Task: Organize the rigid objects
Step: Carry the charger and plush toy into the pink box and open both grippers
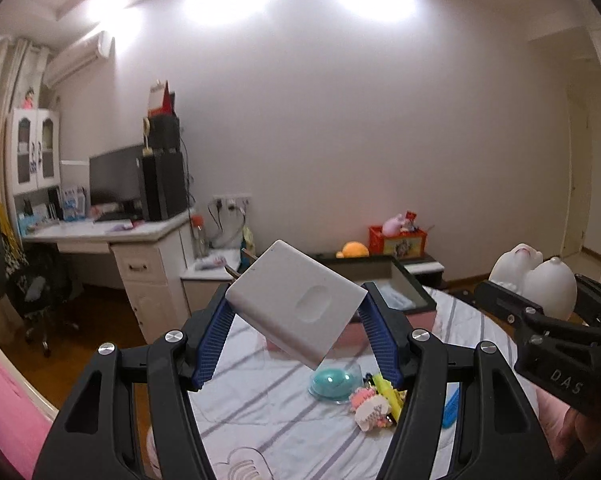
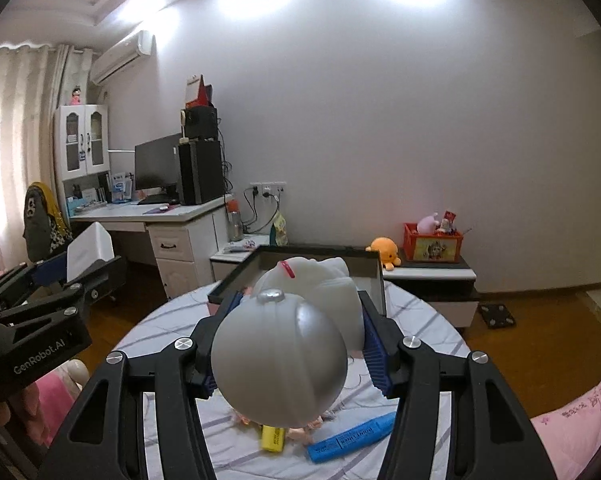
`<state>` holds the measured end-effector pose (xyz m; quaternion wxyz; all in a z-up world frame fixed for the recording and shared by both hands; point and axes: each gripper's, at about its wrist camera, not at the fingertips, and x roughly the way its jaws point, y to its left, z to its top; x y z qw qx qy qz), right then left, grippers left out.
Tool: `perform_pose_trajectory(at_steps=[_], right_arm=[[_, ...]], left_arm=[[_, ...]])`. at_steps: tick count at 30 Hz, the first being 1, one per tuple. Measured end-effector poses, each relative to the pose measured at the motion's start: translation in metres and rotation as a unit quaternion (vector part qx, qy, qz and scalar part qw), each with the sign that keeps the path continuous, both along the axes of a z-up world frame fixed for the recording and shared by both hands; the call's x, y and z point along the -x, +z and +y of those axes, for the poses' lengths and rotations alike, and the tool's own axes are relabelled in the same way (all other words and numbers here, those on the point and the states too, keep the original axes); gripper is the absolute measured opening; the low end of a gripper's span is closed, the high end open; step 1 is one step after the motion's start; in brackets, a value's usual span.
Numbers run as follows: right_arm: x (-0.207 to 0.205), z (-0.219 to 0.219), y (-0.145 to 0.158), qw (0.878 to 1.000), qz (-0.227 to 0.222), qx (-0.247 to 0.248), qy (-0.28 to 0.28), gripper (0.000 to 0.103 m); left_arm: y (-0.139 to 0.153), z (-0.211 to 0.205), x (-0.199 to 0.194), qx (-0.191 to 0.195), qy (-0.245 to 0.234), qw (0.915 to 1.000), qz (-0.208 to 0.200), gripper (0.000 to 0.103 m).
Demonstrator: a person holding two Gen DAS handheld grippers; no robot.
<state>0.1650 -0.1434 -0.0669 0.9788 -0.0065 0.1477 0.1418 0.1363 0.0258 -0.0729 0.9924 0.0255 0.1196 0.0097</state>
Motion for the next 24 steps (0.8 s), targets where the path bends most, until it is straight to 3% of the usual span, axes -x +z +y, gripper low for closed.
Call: perform_pose_trajectory(at_steps=[5,16,24], right_arm=[[0.004,0.006,0.007,1.000,-0.015,0.003,0.007,0.057],[-0.002,0.011,0.013,1.000,-0.021,0.007,0.014,0.057],[-0.045,0.012,0.010,0.999,-0.002,0.034,0.002,0.057]], left_arm=[[0.012,-0.001,0.005,0.000,-0.002,0.9998,-0.020,0.064],[0.012,-0.007,-0.007,-0.009,0.004,0.9998,-0.017,0.064],[0.004,-0.015,-0.065,-0.044,-0.001,0.9990,0.011,0.064]])
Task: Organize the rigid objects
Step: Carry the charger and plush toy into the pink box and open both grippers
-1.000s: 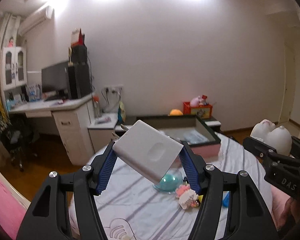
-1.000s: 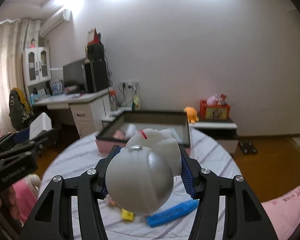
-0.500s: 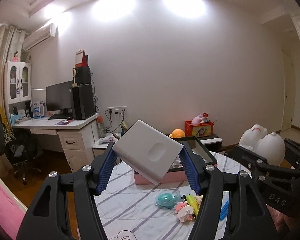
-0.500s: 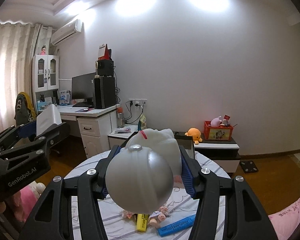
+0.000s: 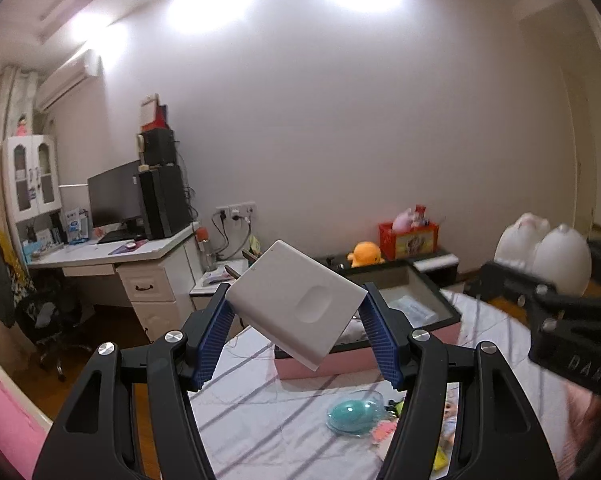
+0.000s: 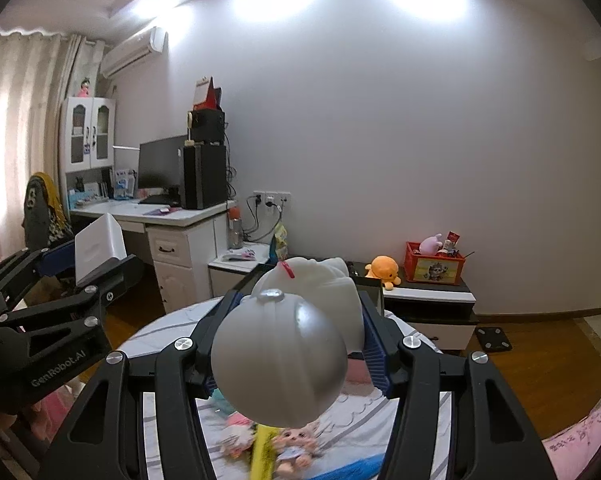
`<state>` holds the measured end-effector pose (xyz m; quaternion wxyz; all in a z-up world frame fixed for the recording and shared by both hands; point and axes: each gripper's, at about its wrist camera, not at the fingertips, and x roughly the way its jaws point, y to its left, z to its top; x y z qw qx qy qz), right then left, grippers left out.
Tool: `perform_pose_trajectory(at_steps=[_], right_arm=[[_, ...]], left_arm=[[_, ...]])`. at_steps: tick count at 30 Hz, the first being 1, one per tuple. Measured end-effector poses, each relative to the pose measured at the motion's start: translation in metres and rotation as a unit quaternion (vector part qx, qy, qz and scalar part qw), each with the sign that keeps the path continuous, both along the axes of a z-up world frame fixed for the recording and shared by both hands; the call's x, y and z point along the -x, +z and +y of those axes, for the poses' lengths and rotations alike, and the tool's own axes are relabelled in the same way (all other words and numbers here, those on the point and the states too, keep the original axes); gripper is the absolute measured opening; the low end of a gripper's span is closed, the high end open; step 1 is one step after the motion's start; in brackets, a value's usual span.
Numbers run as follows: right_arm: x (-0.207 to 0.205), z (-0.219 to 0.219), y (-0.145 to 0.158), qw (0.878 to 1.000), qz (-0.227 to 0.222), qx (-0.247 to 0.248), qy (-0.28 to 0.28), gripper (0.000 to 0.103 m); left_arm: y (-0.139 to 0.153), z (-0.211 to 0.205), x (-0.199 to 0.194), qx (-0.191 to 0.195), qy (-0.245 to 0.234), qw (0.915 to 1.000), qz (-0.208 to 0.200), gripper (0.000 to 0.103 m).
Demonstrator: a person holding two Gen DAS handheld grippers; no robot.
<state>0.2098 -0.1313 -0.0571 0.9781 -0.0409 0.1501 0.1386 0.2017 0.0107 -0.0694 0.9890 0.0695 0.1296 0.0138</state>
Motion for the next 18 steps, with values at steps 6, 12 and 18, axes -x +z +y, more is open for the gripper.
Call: perform_pose_trajectory(at_steps=[6,12,18], right_arm=[[-0.065,-0.004,-0.011,0.999,0.043,0.025,-0.010,0.057],[-0.144,-0.004,-0.042,0.992,0.119,0.046,-0.009,0.057],[-0.198,0.000,-0.082,0.979,0.196,0.054,0.007,0.057]], left_arm=[[-0.019,0.005,-0.083,-0.008,-0.017,0.9975,0.068,0.064],[-0.061,0.004,-0.170,-0.010,-0.035,0.9849,0.169,0.064],[-0.099,0.000,-0.230,-0.016,-0.032,0.9704,0.239,0.064]])
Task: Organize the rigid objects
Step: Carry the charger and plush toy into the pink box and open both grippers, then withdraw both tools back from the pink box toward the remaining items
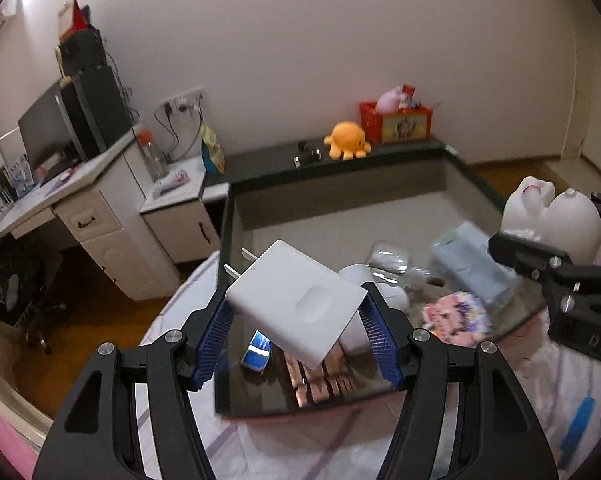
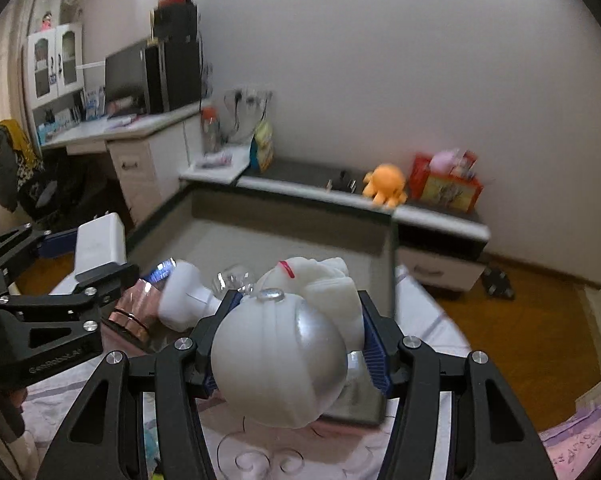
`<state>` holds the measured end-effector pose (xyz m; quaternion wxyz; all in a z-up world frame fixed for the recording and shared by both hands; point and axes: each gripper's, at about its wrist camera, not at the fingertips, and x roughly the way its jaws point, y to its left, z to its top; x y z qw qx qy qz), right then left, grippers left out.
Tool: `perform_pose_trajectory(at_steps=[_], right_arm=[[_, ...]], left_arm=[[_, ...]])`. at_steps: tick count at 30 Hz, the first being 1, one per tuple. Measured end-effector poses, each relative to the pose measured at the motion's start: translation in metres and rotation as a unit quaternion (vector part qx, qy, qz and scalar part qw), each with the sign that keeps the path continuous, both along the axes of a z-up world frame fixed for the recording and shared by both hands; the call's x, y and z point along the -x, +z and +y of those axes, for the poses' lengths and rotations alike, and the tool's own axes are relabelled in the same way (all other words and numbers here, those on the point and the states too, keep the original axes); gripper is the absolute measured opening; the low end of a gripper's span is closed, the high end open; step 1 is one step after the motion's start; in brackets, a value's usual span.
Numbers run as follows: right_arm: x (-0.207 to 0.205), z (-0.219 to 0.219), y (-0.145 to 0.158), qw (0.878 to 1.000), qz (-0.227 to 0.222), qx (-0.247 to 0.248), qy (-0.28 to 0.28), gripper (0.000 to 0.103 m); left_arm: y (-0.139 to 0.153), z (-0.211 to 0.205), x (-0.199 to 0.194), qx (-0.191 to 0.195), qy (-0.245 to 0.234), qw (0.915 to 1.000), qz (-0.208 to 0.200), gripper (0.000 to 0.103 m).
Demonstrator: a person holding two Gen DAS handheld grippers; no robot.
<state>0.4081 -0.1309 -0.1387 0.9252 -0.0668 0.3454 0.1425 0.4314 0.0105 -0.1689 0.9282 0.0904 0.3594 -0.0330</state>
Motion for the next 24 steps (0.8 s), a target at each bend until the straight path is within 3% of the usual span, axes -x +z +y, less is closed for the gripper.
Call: perform_pose_trajectory(at_steps=[5,6,8,10,11,14,18,24], right_arm=[[-0.026,0.008,-0.024,0.999,0.043,0.007,0.007,0.058],[-0.029,0.008,-0.025,0.999,0.045,0.002,0.007,0.058],[-0.032,0.007,-0.029,0.999,0.048,-0.006,0.008,0.059],[-0.032,0.007,-0.027,0.999,0.044,-0.010,0.006,0.074],[-0.029,0.006,-0.025,0.999,0.038,-0.014,0.006,0.081],[-0.022,0.003,-0.014,0.999,0.027,-0.031,0.007,0.082],[-0.002,0.000,0.010,0.999,0.000,-0.051,0.003,0.082],[0.062,-0.008,0.049,0.996,-0.057,-0.063,0.003,0.085]], left_arm=[[-0.013,0.001,-0.016,-0.004,0.017,0.9998,0.006,0.067],[-0.013,0.001,-0.017,-0.005,0.023,0.9997,0.003,0.070],[-0.011,0.003,-0.018,-0.007,0.025,0.9996,-0.006,0.088],[-0.008,0.004,-0.015,-0.014,0.037,0.9991,-0.015,0.089],[-0.005,0.007,-0.013,-0.010,0.036,0.9991,-0.018,0.091],[0.006,0.016,-0.002,0.003,0.042,0.9986,-0.031,0.099],[0.028,0.024,0.029,0.012,0.042,0.9972,-0.061,0.101],[0.065,0.028,0.101,0.034,0.041,0.9908,-0.124,0.103]])
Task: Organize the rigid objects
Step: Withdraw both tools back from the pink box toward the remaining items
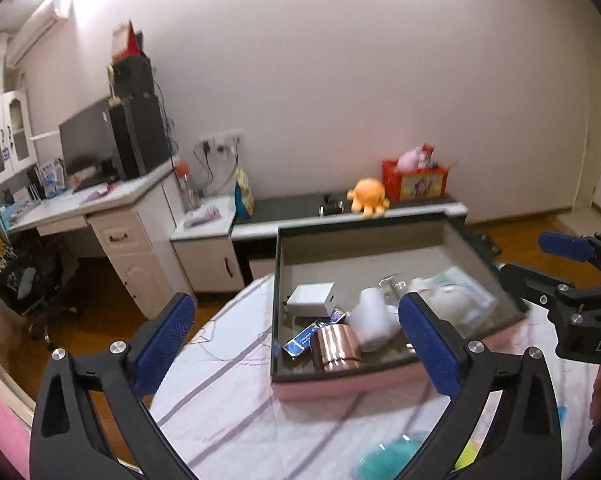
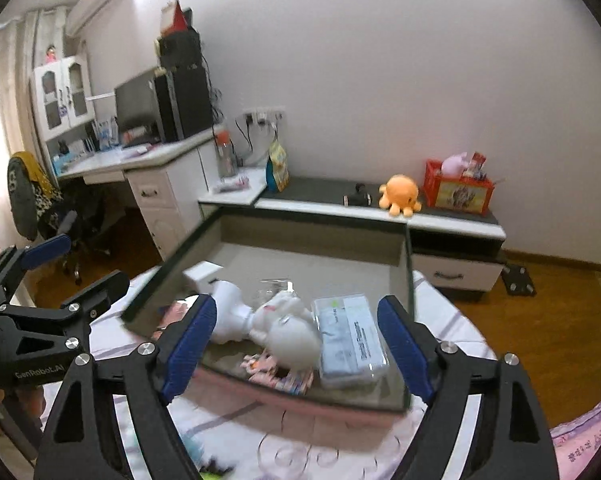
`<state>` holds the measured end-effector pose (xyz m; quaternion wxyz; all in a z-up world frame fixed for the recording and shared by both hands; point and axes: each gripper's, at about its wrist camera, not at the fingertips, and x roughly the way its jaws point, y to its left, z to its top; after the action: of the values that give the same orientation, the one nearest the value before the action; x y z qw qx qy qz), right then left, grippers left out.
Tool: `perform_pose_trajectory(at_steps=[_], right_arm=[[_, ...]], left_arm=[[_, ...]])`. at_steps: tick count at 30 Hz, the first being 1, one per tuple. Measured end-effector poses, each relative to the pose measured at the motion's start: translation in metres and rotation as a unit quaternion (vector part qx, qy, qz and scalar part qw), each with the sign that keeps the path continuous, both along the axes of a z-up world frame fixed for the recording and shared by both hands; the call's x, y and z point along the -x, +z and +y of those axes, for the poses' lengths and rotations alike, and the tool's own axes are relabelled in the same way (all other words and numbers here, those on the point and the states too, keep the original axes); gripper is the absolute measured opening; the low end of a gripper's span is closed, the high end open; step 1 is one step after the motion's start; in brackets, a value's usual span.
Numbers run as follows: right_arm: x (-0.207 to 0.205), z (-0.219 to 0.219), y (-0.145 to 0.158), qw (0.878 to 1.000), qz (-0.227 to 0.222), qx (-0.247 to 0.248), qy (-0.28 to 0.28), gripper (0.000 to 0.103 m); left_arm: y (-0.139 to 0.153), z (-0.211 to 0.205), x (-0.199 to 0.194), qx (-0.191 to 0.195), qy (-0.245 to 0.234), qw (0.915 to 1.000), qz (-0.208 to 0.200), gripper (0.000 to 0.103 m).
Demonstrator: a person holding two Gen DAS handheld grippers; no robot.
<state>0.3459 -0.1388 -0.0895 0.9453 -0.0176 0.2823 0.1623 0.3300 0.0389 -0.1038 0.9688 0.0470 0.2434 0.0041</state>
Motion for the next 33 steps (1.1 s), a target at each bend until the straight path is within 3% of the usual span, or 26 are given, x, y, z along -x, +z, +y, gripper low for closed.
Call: perform_pose_trajectory(at_steps=[10,18,26,33], right_arm=[[0.123,-0.019,0.037,0.995,-0.098,-0.016,-0.024,0.086],[0.196,-0.031,0.043,0.986,-0.153,-0.038,-0.053,0.086],[0.240,-0.031,0.039,0.976,-0.198,-0.031,-0.081,0.087],[0.249,-0.031,0.035,0.977,-0.194,-0.026,-0.087,0.087]], left_arm=[[0.037,-0.007,0.128,0.019,0.011,0.9943,-0.104,0.103],[0.041,-0.021,0.206,0.025,0.010,0.9896,-0.141,0.103],[0.038,-0.022,0.235,0.029,0.013,0.9896,-0.140,0.103],[0.040,-0.022,0.244,0.028,0.013,0.9889,-0.145,0.103]])
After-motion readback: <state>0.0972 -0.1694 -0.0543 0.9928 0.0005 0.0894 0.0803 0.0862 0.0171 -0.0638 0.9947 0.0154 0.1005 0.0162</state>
